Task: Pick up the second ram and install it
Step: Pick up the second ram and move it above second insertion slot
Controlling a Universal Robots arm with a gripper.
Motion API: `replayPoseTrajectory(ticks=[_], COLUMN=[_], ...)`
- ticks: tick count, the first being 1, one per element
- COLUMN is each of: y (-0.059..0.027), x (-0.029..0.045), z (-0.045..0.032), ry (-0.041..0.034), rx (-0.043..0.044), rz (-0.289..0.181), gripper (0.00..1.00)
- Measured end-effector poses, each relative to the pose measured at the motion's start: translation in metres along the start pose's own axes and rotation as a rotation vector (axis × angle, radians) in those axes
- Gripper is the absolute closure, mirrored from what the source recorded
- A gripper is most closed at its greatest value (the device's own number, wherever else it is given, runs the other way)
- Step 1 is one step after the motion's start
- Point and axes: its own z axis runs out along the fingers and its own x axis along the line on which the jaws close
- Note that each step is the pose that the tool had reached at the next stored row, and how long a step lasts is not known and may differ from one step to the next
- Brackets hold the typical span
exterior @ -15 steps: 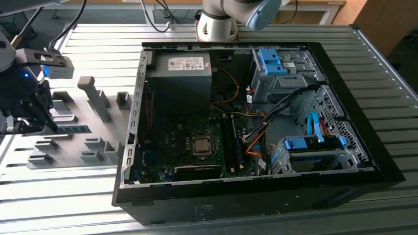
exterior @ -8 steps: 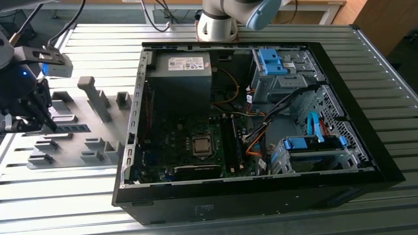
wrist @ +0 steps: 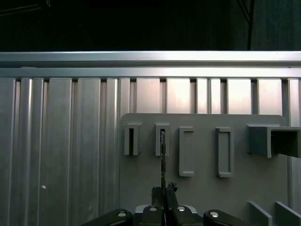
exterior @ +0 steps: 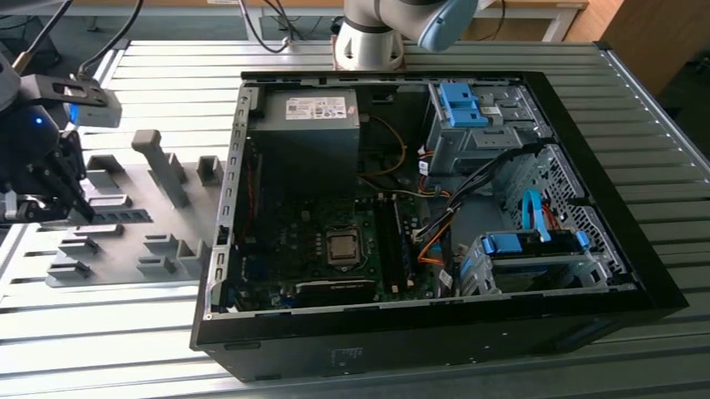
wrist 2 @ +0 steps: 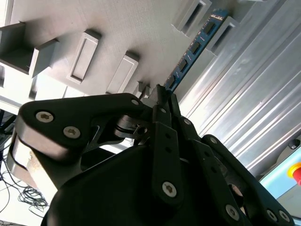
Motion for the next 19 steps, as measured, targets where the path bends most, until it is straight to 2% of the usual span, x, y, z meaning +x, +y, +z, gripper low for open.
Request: replayPoseTrajectory(ticks=[19], y=[0.0003], x=[0.0001], z=[-0.0109], ry=[0.0013], rx=[0.0001], rz=[0.0], gripper=[0.86])
